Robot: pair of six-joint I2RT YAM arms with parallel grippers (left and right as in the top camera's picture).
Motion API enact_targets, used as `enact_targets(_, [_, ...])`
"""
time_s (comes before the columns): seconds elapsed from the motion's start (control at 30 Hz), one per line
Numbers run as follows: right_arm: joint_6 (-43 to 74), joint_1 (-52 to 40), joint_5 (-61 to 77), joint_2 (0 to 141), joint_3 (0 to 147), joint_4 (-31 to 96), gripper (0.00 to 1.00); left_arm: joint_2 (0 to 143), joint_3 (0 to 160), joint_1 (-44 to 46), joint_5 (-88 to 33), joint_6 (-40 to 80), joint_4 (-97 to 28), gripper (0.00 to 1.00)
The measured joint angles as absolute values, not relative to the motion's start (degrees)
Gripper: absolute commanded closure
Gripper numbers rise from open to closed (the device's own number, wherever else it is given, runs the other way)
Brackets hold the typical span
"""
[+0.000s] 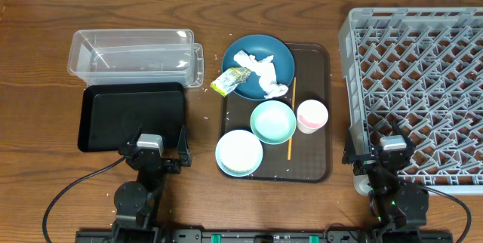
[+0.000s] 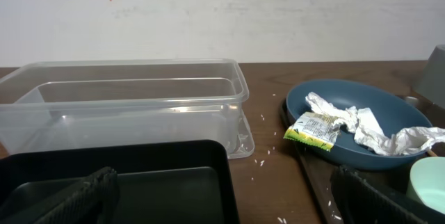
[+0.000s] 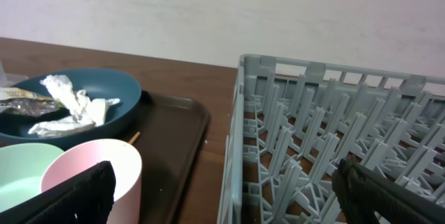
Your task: Sort waste into correct bins and load items into the dishwasher rack
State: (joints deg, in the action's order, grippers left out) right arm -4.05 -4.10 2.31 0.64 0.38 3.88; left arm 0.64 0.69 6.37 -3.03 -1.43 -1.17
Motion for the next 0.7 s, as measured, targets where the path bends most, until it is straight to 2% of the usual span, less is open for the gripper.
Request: enact_targets(0.7, [-4.05,-4.1,1.02,0.64,0.38,1.15,0.01,0.64,0.69,6.37,-3.03,-1.21,-1.15,0.01])
